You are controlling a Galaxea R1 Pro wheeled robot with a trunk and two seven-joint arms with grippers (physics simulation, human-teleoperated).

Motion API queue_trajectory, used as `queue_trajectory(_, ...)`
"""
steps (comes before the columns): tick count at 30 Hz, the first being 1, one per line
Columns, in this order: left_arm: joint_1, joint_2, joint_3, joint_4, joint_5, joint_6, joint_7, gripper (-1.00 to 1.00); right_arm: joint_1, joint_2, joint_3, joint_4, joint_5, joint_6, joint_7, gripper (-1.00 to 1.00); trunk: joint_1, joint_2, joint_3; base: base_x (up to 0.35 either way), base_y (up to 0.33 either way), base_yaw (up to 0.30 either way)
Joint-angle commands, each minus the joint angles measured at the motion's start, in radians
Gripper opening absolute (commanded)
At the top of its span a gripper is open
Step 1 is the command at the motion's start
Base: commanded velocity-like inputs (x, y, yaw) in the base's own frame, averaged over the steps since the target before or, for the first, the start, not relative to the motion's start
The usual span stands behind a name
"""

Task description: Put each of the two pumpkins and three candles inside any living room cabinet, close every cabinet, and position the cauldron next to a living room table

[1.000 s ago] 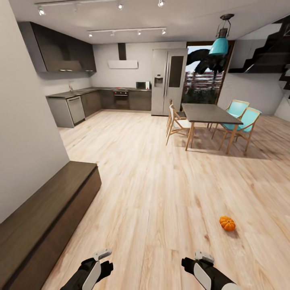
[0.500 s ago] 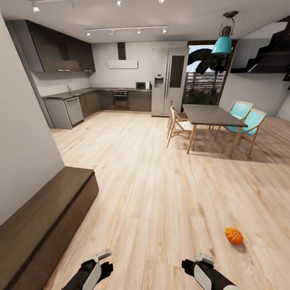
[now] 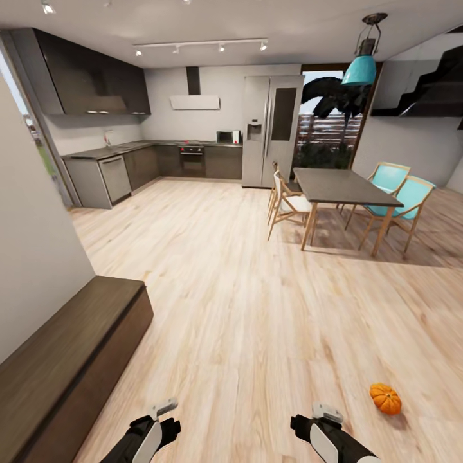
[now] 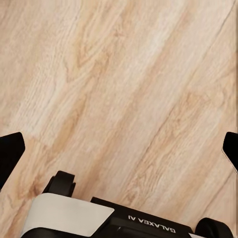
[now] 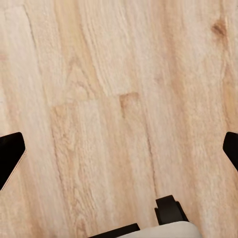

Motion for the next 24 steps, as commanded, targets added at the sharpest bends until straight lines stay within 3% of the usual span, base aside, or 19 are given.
queue_trajectory(1,0.000,0.000,0.000,0.000,0.000,0.000,0.000,1.00,0.000,0.000,0.000,0.000,0.000,0.000,0.000,1.00,0.000,0.000,0.000,0.302,0.000,0.000)
queue_trajectory(14,0.000,0.000,-0.001,0.000,0.000,0.000,0.001,1.00,0.000,0.000,0.000,0.000,-0.007,0.002,0.001,1.00,0.000,0.000,0.000,0.302,-0.003,0.000)
queue_trajectory(24,0.000,-0.002,-0.002,0.000,-0.001,0.000,0.001,1.00,0.000,0.001,0.002,-0.001,0.000,0.003,-0.001,1.00,0.000,0.000,0.000,0.283,-0.109,0.000)
